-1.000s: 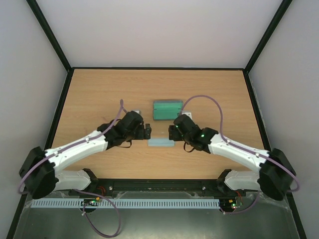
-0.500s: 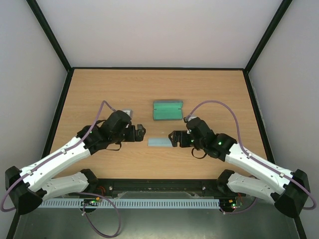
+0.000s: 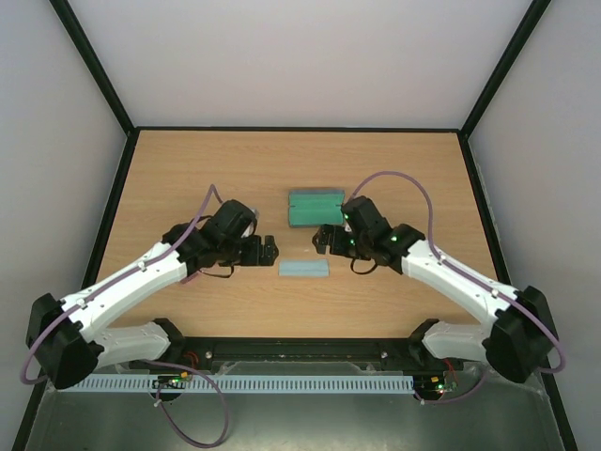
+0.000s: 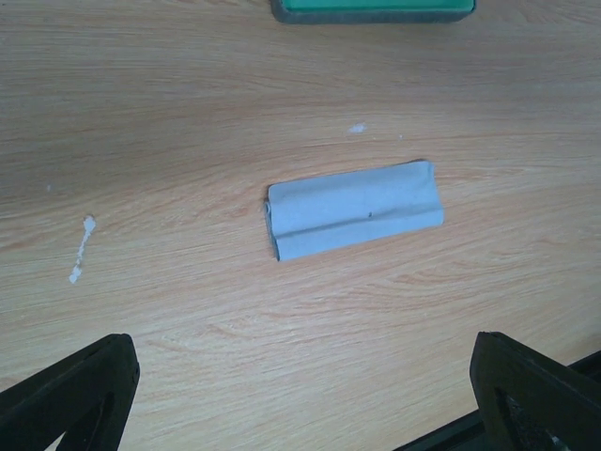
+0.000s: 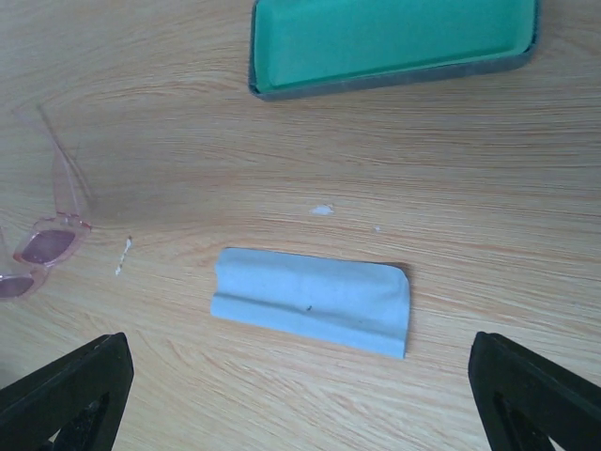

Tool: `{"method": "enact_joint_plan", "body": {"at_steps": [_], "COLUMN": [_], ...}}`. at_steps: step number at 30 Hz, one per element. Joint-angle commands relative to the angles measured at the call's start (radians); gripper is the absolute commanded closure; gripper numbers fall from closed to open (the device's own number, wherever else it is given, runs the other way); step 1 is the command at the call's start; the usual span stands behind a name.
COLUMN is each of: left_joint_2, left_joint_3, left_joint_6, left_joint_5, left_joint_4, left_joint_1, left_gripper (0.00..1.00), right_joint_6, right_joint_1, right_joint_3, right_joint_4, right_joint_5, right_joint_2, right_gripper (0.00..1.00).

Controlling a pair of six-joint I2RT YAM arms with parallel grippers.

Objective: Organize the sunglasses
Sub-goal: Adjust the glasses cleaning cloth at the center of the board.

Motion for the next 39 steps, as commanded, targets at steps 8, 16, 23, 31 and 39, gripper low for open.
{"method": "enact_joint_plan", "body": {"at_steps": [8,16,23,31,39], "left_joint_2": [0.074,0.107,0.041,-0.06,-0.054], "left_joint_3": [0.125,0.164,-0.024,-0.206,-0.24], "left_joint_6": [-0.082,-0.072,-0.019,-0.009,-0.037], "left_joint_5": [0.153,0.159,0.211,0.416,0.555], "left_joint_4": [-0.06,-0.079,0.106,0.265,0.345], "left_joint_1": [0.079,0.103,0.11,0.107,0.111], "left_gripper": [0.01,0.01,0.01,0.01,0.01], "right_joint_6": [0.001,0.011,0.055,0.065,0.175], "right_joint_1": [-0.019,-0.019,-0.02,-0.019,-0.019], "right_joint_3": [0.173,0.151,-0.09,-0.104,-0.113], "right_joint_4": [-0.149,-0.081,0.3,0.354,0.42], "right_joint_5": [-0.175,-0.252,-0.337,-0.418,-0.438], "right_joint_2": [0.152,0.17,0.172,0.143,0.071], "right_gripper": [0.01,0.01,0.13,0.23,0.67]}}
